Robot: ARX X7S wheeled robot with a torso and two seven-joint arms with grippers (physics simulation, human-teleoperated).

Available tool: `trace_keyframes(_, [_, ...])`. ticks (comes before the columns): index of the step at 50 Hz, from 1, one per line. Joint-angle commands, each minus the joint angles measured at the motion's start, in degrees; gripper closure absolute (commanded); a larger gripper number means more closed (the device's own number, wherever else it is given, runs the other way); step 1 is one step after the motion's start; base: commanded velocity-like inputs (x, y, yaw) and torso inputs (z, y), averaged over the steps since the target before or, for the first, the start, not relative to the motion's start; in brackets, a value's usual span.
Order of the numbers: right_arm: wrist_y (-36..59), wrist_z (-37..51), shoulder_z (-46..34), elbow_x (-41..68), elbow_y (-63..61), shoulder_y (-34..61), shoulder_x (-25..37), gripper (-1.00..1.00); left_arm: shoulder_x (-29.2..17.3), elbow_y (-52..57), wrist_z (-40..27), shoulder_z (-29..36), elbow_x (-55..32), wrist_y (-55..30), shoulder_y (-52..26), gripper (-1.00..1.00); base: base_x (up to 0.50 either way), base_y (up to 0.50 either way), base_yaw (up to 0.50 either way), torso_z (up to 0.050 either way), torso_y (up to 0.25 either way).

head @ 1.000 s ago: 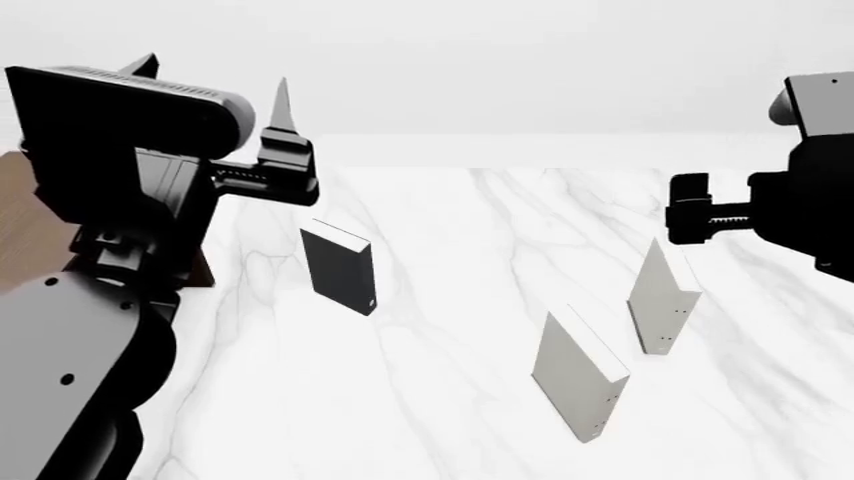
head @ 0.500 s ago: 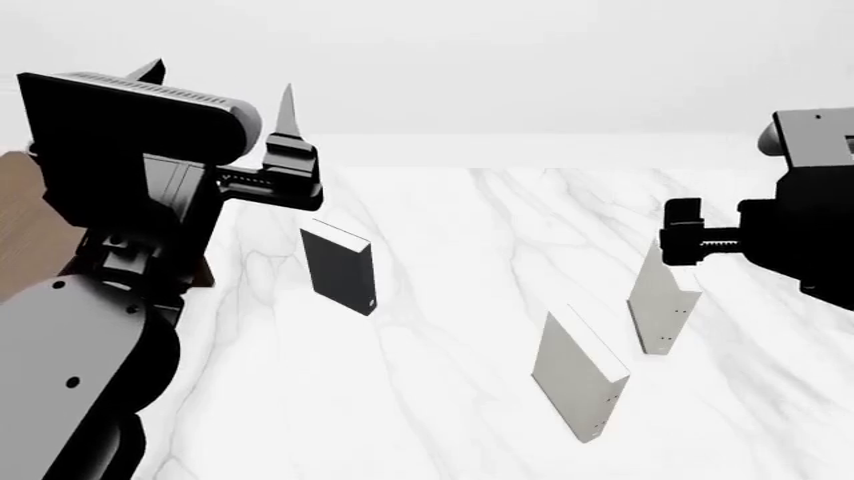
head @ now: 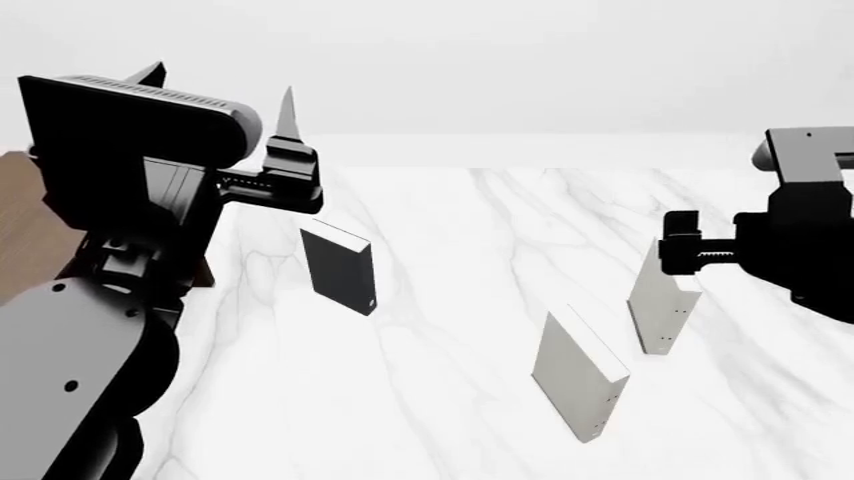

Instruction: Pick up the book on the right and place it under the cabinet shelf.

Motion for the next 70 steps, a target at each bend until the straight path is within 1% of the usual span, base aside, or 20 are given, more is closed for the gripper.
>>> trace_keyframes(1, [-3.3, -1.9, -2.3, -3.0, 3.5, 0.5, -0.3, -1.0, -0.2, -0.3, -0.2, 0.3, -0.2, 0.1, -0.1, -1.0, 0.0, 0.0, 0.0, 0.0, 0.0])
trace_keyframes(28, [-13.0, -8.4, -7.4, -10.3, 18.3, 3.1, -4.7, -1.0, -0.7, -1.8, -0.6, 1.6, -0.1, 1.9, 0.6, -1.0, 0.0, 0.0, 0.0, 0.0, 0.0])
trace_keyframes(51, [-18.2, -10.5, -9.0, -13.4, 25.3, 2.8, -6.4, -1.0, -1.3, -1.8, -0.8, 1.9, -0.6, 2.3, 1.2, -1.0, 0.0, 0.0, 0.0, 0.0, 0.0])
trace_keyframes(70, [-23.2, -13.6, -11.0, -16.4, 33.4, 3.8, -9.1, -1.0, -1.9, -2.2, -0.9, 1.5, -0.8, 3.6, 2.4, -1.0, 0.0, 0.0, 0.0, 0.0, 0.0])
